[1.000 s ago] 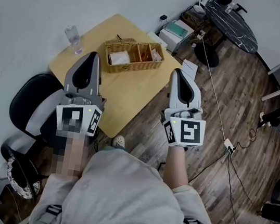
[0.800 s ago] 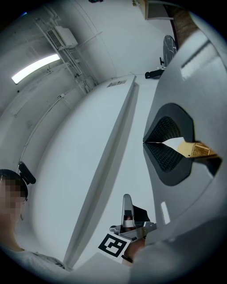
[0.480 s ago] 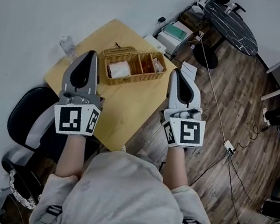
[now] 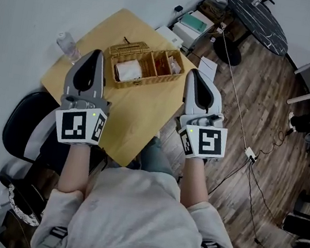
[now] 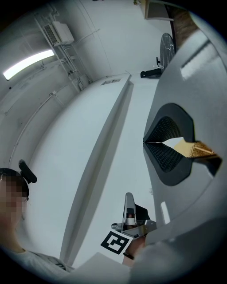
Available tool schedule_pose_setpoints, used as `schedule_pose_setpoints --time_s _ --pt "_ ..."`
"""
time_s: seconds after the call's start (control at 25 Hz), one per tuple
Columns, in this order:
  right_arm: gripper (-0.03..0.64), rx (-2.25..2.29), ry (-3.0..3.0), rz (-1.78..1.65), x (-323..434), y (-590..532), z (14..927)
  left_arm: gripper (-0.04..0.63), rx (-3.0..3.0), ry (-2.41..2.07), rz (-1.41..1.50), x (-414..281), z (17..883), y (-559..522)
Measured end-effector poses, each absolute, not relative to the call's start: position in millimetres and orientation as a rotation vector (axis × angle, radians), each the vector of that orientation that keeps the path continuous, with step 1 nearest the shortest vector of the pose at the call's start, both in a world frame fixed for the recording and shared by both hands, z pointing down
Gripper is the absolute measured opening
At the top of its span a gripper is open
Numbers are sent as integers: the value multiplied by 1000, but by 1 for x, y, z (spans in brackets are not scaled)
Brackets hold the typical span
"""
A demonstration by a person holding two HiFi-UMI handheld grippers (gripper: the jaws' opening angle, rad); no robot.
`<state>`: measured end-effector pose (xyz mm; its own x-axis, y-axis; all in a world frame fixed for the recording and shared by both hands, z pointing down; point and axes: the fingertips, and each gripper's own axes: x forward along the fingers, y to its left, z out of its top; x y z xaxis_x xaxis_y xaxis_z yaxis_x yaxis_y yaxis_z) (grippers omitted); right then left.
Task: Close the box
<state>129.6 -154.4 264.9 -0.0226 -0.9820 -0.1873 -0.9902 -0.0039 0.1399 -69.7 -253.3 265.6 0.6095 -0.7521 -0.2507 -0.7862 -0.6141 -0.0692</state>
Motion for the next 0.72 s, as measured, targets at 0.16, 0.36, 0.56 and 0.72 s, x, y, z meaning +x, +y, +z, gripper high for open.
schedule_pose_setpoints --time_s 0.16,0.36,0.56,0.72 --pt "5 -2141 2243 317 134 -177 278 60 -2673 1342 254 -69 281 -268" --pt "5 -2056 2359 259 132 -219 293 60 -2672 1412 210 -69 295 -290" --pt "5 -1952 2502 172 132 -266 312 60 -2643 1476 184 -65 304 -307" --pt "5 -1866 2617 94 132 -300 333 60 -2614 1542 152 -65 312 -318"
